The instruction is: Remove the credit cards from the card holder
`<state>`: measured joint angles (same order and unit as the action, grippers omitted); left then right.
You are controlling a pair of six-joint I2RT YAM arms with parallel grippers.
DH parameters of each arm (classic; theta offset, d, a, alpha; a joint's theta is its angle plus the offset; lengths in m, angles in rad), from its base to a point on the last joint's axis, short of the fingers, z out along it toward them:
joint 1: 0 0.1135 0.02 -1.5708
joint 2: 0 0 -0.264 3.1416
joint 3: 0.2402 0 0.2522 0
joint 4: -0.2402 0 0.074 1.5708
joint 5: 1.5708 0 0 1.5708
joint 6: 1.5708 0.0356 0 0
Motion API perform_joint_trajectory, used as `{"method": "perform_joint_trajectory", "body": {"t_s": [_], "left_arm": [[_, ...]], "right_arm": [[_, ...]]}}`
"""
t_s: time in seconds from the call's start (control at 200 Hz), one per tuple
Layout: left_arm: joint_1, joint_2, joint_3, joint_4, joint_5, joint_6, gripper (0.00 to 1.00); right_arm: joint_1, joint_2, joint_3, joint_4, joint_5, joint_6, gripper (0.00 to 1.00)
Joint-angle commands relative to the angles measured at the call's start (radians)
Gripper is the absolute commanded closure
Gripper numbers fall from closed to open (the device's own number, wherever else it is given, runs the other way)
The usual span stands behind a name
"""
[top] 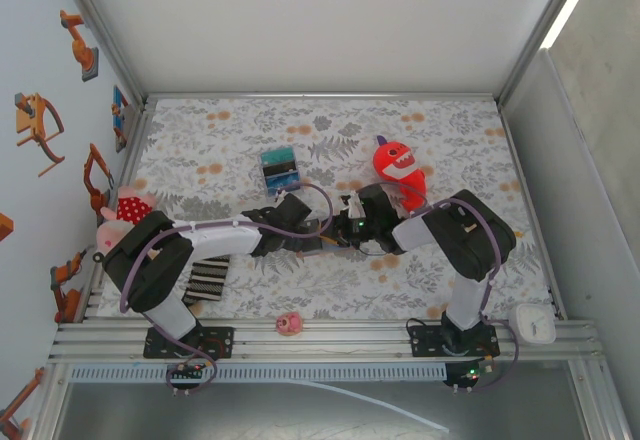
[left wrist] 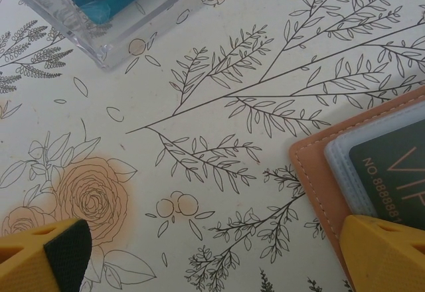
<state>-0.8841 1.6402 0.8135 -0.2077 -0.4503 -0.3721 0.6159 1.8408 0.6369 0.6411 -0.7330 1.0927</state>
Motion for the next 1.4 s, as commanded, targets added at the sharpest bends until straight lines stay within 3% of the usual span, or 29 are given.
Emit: {"method": "perform_joint_trajectory", "body": {"t_s": [0.0, 0.821, 1.392], "left_arm": [[-0.015, 0.032, 0.013, -0.039, 0.016, 0.007, 0.03], [-0.014, 0.045, 0.021, -0.055, -0.011, 0.011, 0.03], [-0.013, 0.02, 0.019, -0.057, -0.013, 0.02, 0.03]], "right_arm": [[0.003, -0.006, -0.002, 0.064, -0.024, 0.016, 0.81], [-0.057, -0.023, -0.074, 0.175, -0.047, 0.062, 0.88], [-0.081, -0.009, -0.094, 0.173, -0.032, 0.053, 1.0]]}}
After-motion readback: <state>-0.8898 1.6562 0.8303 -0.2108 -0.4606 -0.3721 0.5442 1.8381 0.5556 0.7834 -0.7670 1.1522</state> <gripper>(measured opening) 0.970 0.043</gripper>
